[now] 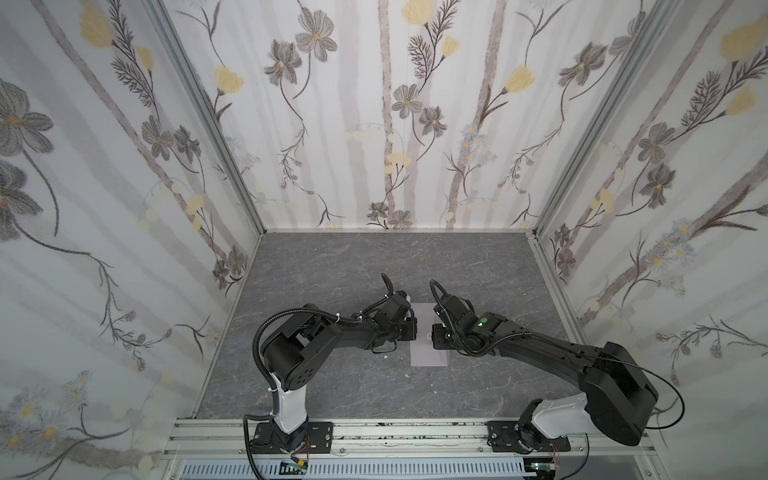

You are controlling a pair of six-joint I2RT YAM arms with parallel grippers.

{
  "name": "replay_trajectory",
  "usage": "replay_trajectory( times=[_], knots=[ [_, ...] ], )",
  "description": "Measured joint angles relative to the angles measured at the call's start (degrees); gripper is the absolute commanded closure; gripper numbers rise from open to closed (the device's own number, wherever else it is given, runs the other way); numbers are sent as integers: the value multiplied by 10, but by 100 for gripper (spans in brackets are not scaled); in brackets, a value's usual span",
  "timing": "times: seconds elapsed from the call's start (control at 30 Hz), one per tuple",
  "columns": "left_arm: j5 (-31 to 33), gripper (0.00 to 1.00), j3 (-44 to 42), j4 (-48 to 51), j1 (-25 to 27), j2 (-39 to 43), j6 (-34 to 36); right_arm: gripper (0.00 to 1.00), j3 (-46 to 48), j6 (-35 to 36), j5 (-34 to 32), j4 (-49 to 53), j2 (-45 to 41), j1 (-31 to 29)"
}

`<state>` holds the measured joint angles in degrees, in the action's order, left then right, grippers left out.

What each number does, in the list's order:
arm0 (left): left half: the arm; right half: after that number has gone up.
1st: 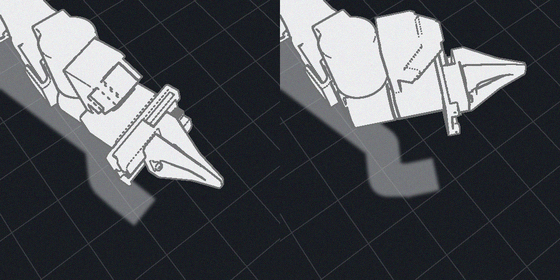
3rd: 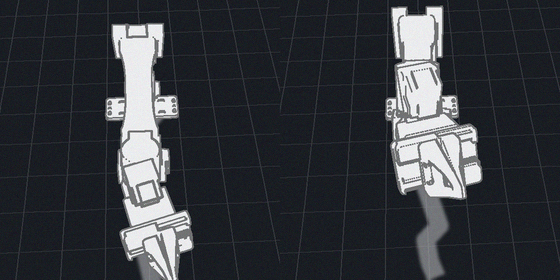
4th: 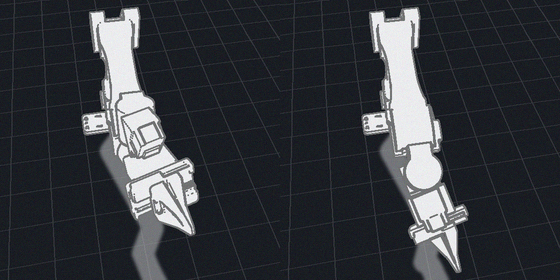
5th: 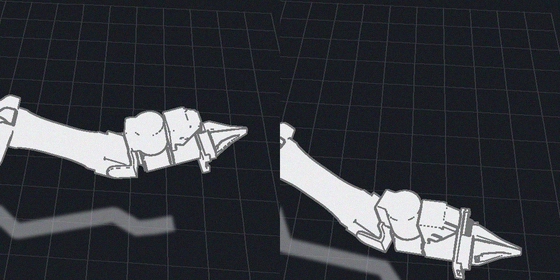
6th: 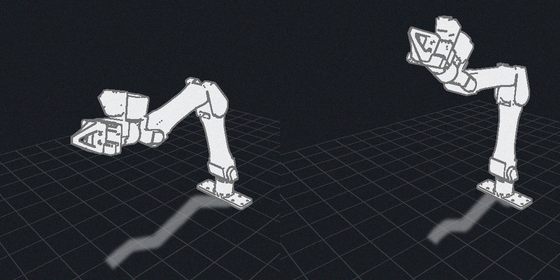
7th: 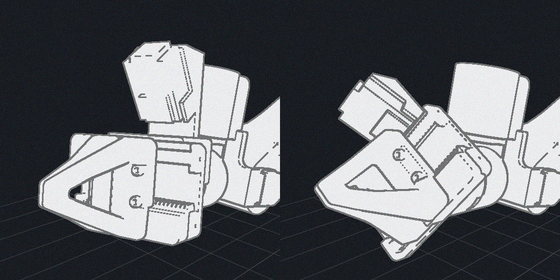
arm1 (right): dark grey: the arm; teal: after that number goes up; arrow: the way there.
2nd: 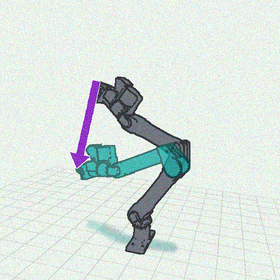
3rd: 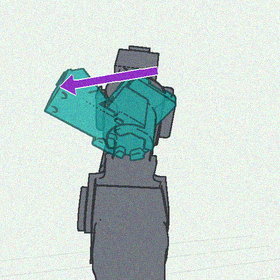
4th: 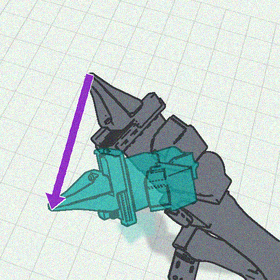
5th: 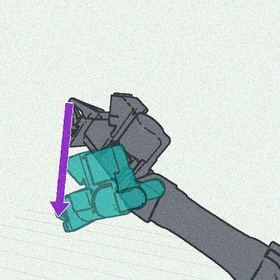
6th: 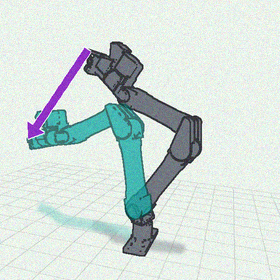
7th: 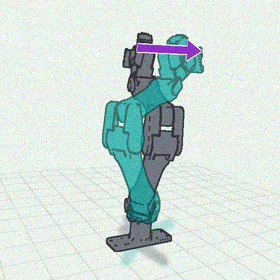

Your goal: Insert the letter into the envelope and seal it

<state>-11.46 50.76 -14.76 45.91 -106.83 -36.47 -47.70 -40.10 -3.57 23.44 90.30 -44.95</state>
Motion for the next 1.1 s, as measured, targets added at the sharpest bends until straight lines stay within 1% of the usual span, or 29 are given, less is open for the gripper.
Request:
replay_trajectory(
  times=[0.1, 0.23, 0.5, 0.67, 0.83, 1.0, 1.1],
  knots=[
    [0, 100, -4, -6, 0, -1, -5, 100, 1, -4, -3, -7, 13, 0],
    [0, 100, -10, -20, -1, -2, -13, 100, 1, -12, -28, -30, 31, 0],
    [-11, 100, -21, -37, 0, 0, -24, 100, 1, -23, -57, -64, 49, 0],
    [-12, 100, -12, 5, 1, 13, -23, 100, 12, -25, -57, -73, 40, 0],
    [14, 100, 28, 66, -3, 12, -8, 100, 21, -29, -55, -68, 25, 0],
    [33, 100, 61, 97, -10, -10, 14, 100, 24, -29, -52, -64, 20, 0],
    [37, 100, 78, 95, -10, -28, 21, 100, 25, -29, -48, -63, 19, 0]
  ],
)
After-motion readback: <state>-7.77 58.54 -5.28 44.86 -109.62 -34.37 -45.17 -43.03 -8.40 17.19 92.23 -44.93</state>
